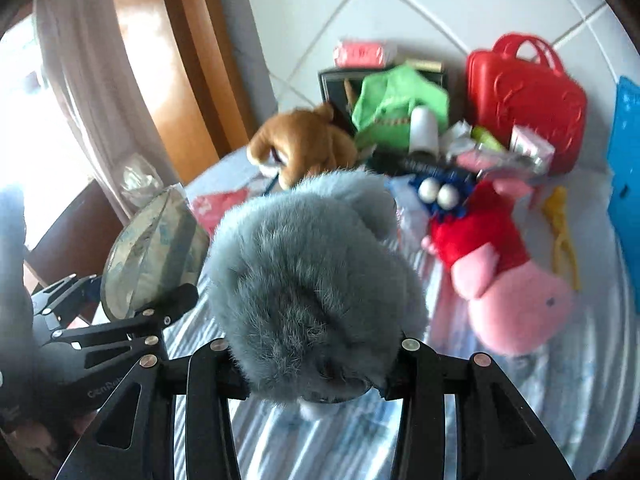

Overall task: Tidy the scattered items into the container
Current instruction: 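Lift the tape roll with the left tool while the right tool lifts the grey elephant, then carry the tape roll and grey elephant with both tools over the blue box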

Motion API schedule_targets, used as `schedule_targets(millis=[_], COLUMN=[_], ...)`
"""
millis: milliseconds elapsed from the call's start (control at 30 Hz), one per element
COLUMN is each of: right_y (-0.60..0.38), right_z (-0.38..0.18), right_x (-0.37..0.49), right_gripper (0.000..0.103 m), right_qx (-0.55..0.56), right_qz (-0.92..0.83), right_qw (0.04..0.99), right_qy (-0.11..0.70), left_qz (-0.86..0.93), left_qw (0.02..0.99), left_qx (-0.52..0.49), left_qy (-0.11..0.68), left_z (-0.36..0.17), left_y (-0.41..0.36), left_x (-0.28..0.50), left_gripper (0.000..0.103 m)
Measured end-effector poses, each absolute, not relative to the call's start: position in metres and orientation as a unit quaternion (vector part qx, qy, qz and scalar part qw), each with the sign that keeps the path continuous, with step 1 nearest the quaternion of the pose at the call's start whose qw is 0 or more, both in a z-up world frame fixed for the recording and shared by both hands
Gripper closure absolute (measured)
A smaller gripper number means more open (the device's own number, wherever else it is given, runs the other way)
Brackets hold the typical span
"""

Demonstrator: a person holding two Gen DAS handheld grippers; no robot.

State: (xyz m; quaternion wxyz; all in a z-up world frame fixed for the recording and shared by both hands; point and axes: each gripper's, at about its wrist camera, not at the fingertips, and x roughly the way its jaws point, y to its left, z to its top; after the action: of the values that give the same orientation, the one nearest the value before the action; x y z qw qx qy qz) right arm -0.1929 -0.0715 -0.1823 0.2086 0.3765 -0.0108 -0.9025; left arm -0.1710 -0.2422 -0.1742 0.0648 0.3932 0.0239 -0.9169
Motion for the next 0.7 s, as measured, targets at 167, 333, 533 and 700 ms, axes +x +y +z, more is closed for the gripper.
schedule_targets(millis=[167,333,533,700], right_y=[-0.049,-0.027,-0.012,-0.01], right_z=[-0.151,-0.118,-0.081,-0.058], right_x=[-0.18,-0.154,-0.127,-0.1], right_gripper=[0.061,0.061,0.061,0.061], right_qx=[0.346,0.314,0.278,0.251], right_qz=[-0.913,-0.927,-0.947,-0.959], right_qw=[0.218,0.203,0.16,0.129], right_qy=[-0.009,-0.01,-0.011,-0.011], left_qz=[-0.927,-0.939,-0.952,-0.957], left_qw=[0.076,0.058,0.021,-0.005], left_qx=[0.365,0.339,0.304,0.288], left_qy=[0.021,0.013,0.01,0.008], left_z=[-0.14,-0.112,-0.082,-0.068], left_y=[-0.214,-0.197,-0.188,-0.189], left_x=[-0.156,-0.146,-0.132,-0.12], left_gripper=[0.033,0.033,0.033,0.033])
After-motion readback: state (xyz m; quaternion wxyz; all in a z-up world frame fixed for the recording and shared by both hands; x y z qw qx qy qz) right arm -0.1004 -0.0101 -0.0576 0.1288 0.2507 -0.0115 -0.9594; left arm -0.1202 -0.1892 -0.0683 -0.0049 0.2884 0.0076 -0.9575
